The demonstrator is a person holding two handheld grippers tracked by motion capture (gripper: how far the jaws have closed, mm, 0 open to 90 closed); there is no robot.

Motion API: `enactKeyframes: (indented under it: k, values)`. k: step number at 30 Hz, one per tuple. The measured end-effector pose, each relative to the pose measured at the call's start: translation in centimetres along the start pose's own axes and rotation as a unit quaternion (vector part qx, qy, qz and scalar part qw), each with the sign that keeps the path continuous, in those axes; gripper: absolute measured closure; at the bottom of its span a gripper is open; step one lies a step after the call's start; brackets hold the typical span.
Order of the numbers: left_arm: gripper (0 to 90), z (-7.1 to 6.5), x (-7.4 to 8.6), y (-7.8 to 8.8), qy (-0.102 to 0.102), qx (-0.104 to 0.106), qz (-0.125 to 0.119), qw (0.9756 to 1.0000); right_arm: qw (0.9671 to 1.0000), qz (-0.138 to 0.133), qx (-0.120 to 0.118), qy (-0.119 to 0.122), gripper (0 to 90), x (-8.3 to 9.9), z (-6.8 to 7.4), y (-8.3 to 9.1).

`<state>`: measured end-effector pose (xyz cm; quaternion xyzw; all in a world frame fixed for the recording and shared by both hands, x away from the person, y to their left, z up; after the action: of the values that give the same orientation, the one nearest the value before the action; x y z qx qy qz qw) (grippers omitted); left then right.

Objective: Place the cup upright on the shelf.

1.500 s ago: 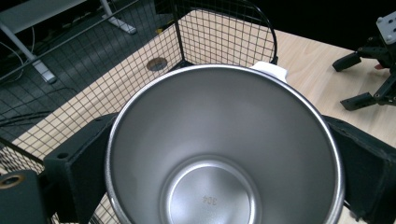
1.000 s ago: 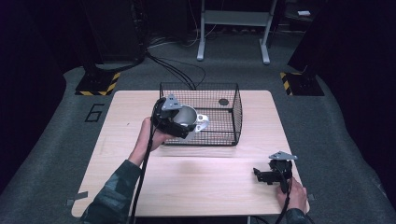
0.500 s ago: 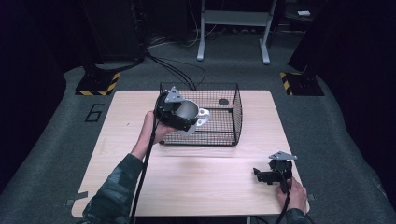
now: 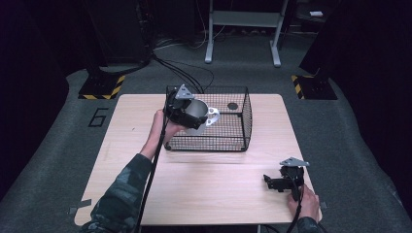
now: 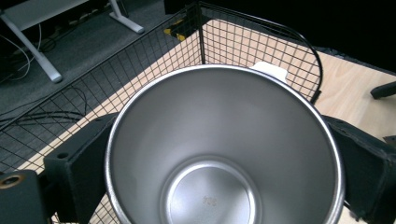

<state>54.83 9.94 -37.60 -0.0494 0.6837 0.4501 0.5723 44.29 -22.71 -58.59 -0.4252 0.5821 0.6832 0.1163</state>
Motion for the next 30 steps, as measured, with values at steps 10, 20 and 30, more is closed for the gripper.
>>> enactKeyframes:
  k: [10,20,30]
  values:
    - [6.1,1.1,0.1,-1.4,0.017,0.011,0.002,0.9998,1.0000,0.000,0.000,0.001,0.0,0.0,0.0,0.0]
    - [6.1,2.0,0.0,-2.0,0.029,0.008,0.008,0.9995,1.0000,-0.001,0.000,-0.002,0.0,0.0,0.0,0.0]
    - [6.1,2.4,-0.4,-3.1,0.031,0.006,0.014,0.9994,1.0000,-0.002,0.001,-0.003,0.0,0.0,0.0,0.0]
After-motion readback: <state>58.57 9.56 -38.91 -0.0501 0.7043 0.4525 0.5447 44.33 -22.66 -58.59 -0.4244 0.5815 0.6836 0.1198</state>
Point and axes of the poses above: each handheld gripper's, and its own axes: y roughly backward along the jaws, x roughly out of its underside, z roughly to its left, the point moved 8 cm from there along -y, roughly forward along the jaws, and after that the axes turned 3 degrees about y, right-handed, at the moved point
